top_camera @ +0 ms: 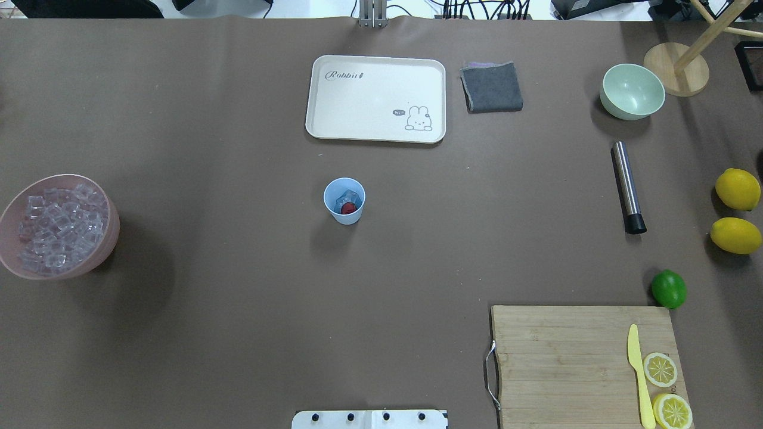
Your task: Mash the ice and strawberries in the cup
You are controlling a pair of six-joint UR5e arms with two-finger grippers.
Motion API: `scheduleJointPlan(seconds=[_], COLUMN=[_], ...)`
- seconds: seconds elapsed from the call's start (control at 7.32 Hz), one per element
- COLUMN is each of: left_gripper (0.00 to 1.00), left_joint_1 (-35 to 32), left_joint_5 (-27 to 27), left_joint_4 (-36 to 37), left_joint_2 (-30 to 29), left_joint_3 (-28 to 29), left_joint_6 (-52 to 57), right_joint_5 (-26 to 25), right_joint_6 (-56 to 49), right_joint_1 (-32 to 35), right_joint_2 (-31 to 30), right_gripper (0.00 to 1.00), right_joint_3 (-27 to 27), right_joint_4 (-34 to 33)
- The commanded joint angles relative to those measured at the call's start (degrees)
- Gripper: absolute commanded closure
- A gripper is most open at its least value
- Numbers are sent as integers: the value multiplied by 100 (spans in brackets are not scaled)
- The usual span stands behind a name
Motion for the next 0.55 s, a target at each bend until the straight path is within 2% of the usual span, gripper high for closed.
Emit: scheduleJointPlan(seconds=[0.0,0.41], left_gripper=[3,3], left_joint_1=[0,9], left_joint_5=[6,15], left_joint_4=[-1,-1], left_joint_2=[1,1], left_joint_3=[2,19], left_joint_6=[-18,-19], right_joint_5=[0,0], right_joint_6=[-9,0], right_joint_1=[0,0], right_joint_2=[-53,-45], right_gripper=[0,0], right_joint_3=[-249,-294], right_joint_4=[496,498])
